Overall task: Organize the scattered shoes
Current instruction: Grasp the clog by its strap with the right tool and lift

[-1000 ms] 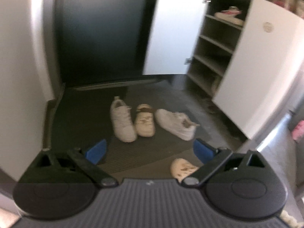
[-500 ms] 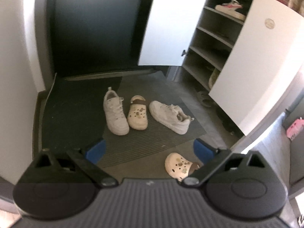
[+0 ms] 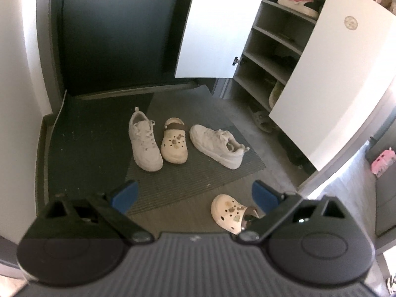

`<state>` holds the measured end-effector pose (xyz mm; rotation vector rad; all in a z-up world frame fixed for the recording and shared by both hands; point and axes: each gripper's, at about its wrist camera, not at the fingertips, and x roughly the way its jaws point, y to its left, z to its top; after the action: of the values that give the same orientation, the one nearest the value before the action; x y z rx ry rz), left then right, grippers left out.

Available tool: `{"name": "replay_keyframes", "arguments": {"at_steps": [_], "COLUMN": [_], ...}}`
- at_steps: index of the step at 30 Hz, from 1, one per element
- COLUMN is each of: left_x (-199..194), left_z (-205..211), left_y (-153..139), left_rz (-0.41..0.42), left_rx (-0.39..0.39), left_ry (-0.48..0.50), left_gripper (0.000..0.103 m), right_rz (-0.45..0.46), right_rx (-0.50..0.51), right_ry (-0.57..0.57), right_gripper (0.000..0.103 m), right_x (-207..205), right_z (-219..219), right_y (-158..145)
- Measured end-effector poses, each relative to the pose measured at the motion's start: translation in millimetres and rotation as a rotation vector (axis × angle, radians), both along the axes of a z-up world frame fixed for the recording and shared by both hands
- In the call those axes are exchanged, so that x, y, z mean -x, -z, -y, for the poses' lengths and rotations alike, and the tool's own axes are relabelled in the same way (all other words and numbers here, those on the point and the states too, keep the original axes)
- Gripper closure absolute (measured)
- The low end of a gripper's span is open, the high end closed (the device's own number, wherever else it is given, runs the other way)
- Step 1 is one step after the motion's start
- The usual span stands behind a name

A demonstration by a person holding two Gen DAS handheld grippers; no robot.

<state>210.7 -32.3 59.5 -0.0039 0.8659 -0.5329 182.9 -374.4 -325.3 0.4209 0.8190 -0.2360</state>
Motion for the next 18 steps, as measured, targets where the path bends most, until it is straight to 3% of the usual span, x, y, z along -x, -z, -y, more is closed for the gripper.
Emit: {"name": "replay_keyframes", "arguments": {"at_steps": [6,12,18], "left_x": [-1,-6,-9], "left_z": [0,-1,-1], "left_y": [2,4,3], "left_rz": [-0.011,-0.018,-0.019], "left_rx": [0.002,0.002,0.010], "left_ry": [0.008,0.004,-0.005], "left_gripper": [0.004,0.004,0.004], "right_rz": [0.126,0.084,0.073], "right_rx": [-0.047,-0.059,-0.005], "right_ry": [0.138,0.106,0.067], "right_gripper": [0.082,0.083,0.082], "right_x": [30,19,19], "right_z": [7,9,4], "right_y": [-3,5,1]}}
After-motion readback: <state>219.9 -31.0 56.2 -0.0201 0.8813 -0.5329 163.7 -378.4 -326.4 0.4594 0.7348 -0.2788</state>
